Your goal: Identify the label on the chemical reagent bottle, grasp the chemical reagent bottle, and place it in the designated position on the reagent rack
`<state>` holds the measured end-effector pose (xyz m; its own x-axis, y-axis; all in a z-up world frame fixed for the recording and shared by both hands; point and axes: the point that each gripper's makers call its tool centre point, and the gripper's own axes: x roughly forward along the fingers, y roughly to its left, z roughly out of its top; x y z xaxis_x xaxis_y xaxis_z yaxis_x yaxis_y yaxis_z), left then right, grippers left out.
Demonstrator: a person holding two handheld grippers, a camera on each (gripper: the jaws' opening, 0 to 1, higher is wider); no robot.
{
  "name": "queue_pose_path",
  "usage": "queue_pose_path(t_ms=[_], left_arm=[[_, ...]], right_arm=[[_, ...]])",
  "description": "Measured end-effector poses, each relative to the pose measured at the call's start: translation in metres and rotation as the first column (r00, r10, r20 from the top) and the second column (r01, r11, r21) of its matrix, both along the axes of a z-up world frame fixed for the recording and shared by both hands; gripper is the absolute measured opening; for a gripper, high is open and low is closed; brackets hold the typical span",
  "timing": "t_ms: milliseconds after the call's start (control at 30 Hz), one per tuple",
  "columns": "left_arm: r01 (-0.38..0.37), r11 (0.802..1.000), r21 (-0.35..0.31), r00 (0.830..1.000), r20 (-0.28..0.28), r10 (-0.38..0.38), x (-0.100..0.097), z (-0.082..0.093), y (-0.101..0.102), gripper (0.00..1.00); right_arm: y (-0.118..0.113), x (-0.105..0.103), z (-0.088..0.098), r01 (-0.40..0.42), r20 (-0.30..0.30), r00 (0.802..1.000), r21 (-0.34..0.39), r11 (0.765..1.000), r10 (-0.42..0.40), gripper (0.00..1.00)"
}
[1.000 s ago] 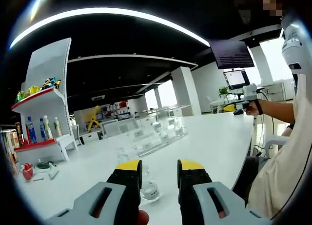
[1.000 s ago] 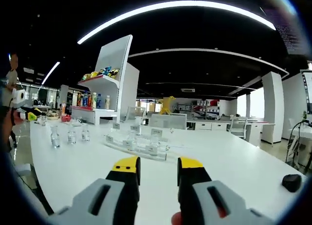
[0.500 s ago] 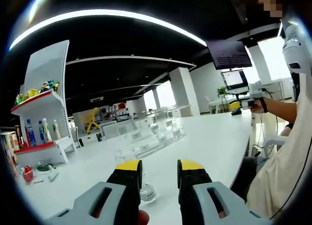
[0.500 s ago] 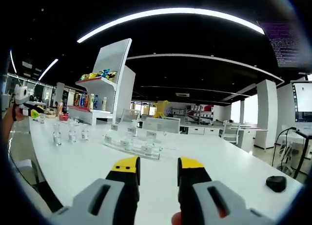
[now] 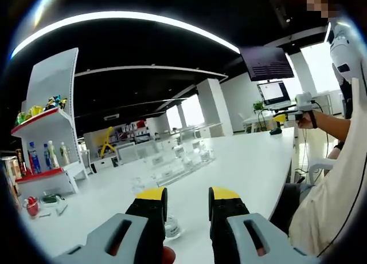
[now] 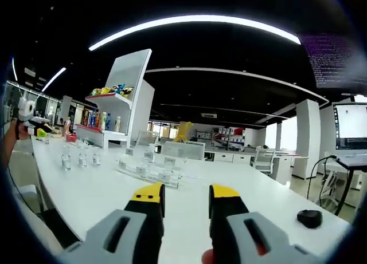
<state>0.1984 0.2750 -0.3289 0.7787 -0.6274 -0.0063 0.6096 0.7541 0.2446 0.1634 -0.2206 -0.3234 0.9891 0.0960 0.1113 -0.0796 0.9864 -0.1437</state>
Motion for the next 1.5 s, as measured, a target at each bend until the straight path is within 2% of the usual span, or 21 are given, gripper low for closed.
queue_pose_path(t_ms=[267, 400, 1100, 1500], left_arm=[[-0.008, 1.0, -0.014, 1.0, 0.017, 0.008, -0.005, 0.004, 0.007, 0.29], [-0.015, 1.0, -0.02, 1.0, 0.025, 0.015, -0.007, 0.006, 0.012, 0.29], [-0.034, 0.999, -0.032, 0.999, 0.032, 0.035, -0.008, 0.006, 0.021, 0.29], [-0.031, 0.999, -0.037, 0.999, 0.034, 0.033, -0.01, 0.007, 0.022, 0.29]], right_arm=[[0.009, -0.003, -0.003, -0.006, -0.004, 1.0, -0.02, 1.0, 0.006, 0.3], [0.013, -0.003, -0.003, -0.018, 0.002, 1.0, 0.022, 1.0, 0.018, 0.3], [0.024, -0.008, 0.002, -0.066, 0.025, 0.998, 0.068, 0.995, 0.065, 0.31], [0.028, -0.008, -0.003, -0.074, 0.004, 0.997, 0.034, 0.997, 0.074, 0.31]])
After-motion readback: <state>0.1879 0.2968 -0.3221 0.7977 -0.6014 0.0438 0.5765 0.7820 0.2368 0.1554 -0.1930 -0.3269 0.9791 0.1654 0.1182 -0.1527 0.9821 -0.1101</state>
